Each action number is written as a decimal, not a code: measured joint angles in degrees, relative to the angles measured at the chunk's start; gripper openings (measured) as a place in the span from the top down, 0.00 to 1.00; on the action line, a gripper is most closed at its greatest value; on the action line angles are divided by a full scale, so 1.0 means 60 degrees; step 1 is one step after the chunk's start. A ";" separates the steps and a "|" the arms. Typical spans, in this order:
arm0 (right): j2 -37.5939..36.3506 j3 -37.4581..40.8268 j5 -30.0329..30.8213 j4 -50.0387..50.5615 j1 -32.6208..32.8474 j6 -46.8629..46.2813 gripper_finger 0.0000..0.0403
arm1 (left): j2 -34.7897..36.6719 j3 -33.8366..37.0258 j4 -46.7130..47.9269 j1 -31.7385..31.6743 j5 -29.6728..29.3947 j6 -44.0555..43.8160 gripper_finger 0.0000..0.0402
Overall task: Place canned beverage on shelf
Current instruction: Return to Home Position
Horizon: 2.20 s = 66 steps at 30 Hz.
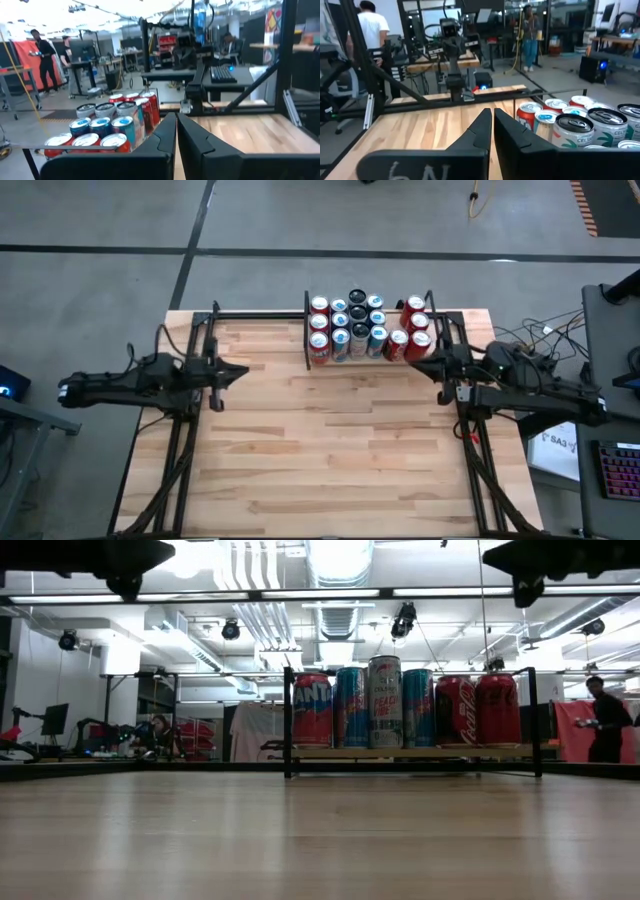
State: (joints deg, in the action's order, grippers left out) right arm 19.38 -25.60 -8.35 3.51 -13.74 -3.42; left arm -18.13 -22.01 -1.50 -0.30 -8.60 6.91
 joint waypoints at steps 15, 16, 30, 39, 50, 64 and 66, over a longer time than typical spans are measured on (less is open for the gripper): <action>-0.1544 0.3048 -0.0838 -0.2780 -0.0011 0.0565 0.98 | 0.1989 0.2495 -0.1864 0.0000 0.0033 -0.0035 1.00; -0.1731 0.3233 -0.1011 -0.2759 -0.0011 0.0503 0.98 | 0.2090 0.2755 -0.2216 0.0000 0.0033 -0.0036 1.00; -0.3197 0.4137 -0.2286 -0.2142 0.0000 0.0953 0.98 | 0.2670 0.3564 -0.2150 -0.0018 -0.0818 -0.0955 1.00; -0.2941 0.4144 -0.0410 -0.0985 -0.0004 0.1246 0.98 | 0.2197 0.3488 -0.0384 -0.0022 -0.2157 -0.2488 1.00; -0.2507 0.4144 0.0243 -0.0918 -0.0007 0.1249 0.98 | 0.1589 0.3485 -0.0507 -0.0018 -0.2157 -0.2498 1.00; -0.2489 0.4148 0.0243 -0.0914 -0.0007 0.1249 0.98 | 0.1141 0.3485 -0.0525 -0.0018 -0.2157 -0.2494 1.00; -0.2489 0.4148 0.0243 -0.0914 -0.0007 0.1249 0.98 | 0.1101 0.3485 -0.0522 -0.0018 -0.2157 -0.2494 1.00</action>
State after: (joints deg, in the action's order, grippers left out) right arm 4.45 -0.71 -6.90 -1.98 -13.78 4.08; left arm -11.52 -1.10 -4.63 -0.40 -21.54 -8.05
